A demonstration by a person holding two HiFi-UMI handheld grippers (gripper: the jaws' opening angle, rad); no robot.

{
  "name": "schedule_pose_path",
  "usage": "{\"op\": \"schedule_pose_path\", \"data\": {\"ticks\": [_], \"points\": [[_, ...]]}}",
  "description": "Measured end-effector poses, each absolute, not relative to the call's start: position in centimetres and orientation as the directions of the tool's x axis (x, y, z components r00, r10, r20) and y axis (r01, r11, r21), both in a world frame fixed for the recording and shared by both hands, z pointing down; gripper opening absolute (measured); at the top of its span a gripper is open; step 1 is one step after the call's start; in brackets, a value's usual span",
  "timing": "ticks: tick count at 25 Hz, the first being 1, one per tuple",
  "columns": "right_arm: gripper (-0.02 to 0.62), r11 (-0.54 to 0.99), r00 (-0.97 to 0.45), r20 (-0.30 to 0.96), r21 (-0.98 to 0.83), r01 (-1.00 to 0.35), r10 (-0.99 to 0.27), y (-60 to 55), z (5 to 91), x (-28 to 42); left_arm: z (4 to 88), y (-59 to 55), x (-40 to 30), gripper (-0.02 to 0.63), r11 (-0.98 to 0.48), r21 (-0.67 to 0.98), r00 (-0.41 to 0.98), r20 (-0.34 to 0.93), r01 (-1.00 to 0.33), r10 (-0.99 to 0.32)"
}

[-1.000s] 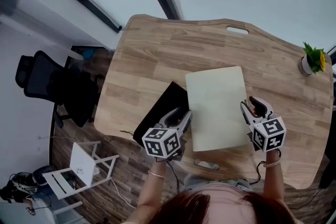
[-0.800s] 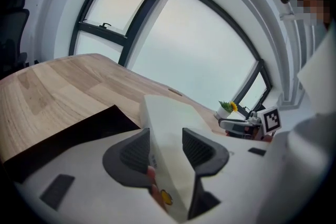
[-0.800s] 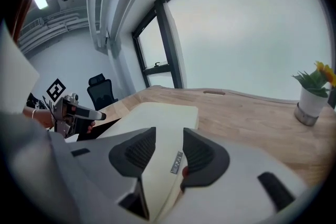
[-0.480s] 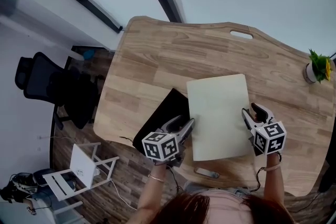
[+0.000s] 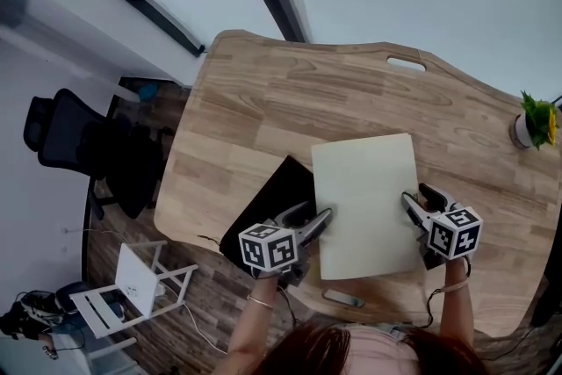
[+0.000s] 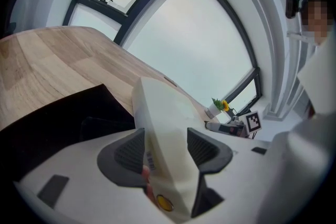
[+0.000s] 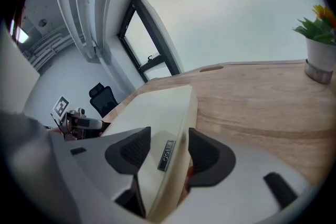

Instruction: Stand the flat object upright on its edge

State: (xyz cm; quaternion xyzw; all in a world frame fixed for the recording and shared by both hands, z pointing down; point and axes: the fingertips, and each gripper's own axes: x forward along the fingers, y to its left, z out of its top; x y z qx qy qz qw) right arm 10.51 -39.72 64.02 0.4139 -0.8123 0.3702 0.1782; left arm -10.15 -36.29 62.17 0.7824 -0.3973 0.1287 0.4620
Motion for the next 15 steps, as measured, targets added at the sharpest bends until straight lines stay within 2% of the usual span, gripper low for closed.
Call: {"op": "schedule_pose_path", "data": {"ticks": [15], "points": [[0.281,0.247,-0.682,0.562,-0.658,-0.712,-0.468,-39.6,65.6,10.8,64.1,-36.1,-9.4,0.258,-0.223,0.629,0.653,0.618,-0.745,-0.437]]}}
